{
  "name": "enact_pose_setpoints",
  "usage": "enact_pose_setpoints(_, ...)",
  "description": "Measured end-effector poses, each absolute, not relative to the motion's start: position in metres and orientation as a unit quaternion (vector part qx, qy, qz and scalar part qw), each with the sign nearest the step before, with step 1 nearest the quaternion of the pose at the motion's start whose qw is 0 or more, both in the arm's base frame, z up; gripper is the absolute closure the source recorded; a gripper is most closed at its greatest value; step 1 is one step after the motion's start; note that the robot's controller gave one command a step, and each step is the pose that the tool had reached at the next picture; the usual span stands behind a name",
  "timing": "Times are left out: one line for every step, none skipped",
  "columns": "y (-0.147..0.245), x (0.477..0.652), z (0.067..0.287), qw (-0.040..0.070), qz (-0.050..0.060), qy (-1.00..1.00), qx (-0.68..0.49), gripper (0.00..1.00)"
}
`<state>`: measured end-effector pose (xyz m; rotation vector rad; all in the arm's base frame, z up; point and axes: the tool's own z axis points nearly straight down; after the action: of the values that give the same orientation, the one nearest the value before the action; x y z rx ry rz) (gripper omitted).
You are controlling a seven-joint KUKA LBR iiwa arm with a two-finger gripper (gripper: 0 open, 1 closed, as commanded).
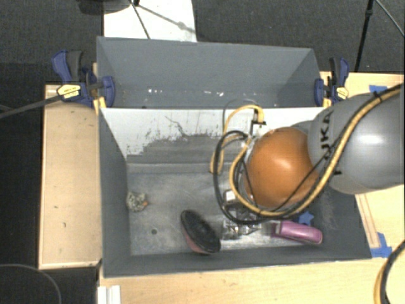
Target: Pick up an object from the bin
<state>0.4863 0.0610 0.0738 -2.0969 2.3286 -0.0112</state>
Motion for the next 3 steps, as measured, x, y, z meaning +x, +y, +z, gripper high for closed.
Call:
enact_pose_setpoints(0.061,0.484,0.072,0.002,-0.001,0.745,-0.668,0.0)
enact_pose_setpoints(0.032,0.486,0.154,0.003,-0.002,0.776,-0.631,0.0)
enact_pose_setpoints(-0.069,0.519,0.1,0.006,-0.002,0.737,-0.676,0.0)
